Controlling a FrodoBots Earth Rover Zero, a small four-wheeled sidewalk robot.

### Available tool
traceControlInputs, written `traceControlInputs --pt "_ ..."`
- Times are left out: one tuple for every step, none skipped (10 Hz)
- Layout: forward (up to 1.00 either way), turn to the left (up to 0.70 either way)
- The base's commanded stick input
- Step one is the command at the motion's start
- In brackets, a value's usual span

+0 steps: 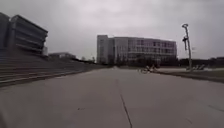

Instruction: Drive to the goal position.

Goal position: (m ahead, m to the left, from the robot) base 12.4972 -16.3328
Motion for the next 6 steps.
traceControlInputs --pt "1.00 -0.13" --pt "1.00 0.00" --pt "1.00 -0.16" --pt "1.00 -0.17" --pt "1.00 -0.01" --pt "1.00 0.00"
